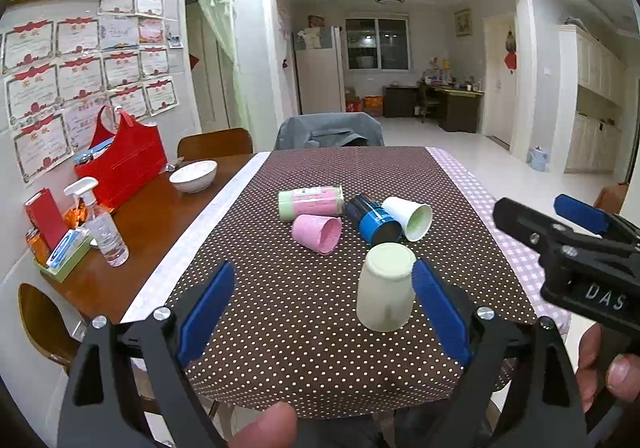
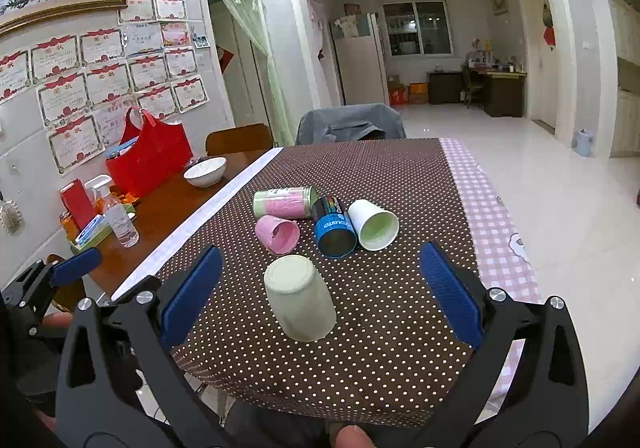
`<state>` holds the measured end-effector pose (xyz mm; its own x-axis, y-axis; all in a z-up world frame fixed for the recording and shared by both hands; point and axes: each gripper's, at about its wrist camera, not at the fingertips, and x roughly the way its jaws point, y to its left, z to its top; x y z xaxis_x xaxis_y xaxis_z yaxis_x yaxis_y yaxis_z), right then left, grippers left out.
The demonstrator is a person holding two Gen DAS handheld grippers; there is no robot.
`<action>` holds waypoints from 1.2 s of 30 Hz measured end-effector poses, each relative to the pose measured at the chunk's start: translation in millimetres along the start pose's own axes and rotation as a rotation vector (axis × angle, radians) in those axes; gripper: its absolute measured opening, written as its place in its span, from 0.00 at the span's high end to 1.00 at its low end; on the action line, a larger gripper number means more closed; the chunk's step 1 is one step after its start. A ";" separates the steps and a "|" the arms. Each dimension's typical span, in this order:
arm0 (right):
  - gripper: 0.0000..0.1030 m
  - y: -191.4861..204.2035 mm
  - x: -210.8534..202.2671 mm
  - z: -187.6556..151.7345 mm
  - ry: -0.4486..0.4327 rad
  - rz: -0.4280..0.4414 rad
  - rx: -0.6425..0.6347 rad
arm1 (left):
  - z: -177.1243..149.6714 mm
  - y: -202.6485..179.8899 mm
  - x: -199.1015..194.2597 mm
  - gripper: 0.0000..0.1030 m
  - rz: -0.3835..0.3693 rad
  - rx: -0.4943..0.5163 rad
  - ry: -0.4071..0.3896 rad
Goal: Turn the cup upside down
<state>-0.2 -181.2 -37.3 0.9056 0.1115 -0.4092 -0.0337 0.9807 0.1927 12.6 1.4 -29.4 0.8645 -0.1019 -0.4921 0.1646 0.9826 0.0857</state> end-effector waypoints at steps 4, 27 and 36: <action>0.06 -4.7 -5.9 2.8 -0.021 -0.022 0.003 | 1.4 4.7 -7.3 0.14 0.008 -0.018 -0.012; 0.06 4.3 -10.3 0.8 -0.032 -0.033 -0.032 | 6.8 17.9 -28.8 0.14 0.032 -0.058 -0.057; 0.06 4.3 -8.3 0.5 -0.024 -0.023 -0.031 | 6.7 15.3 -27.7 0.14 0.029 -0.059 -0.055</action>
<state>-7.6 -178.0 -32.6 0.9162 0.0852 -0.3915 -0.0252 0.9875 0.1559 -5.6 18.1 -8.7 0.8936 -0.0797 -0.4418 0.1117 0.9926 0.0470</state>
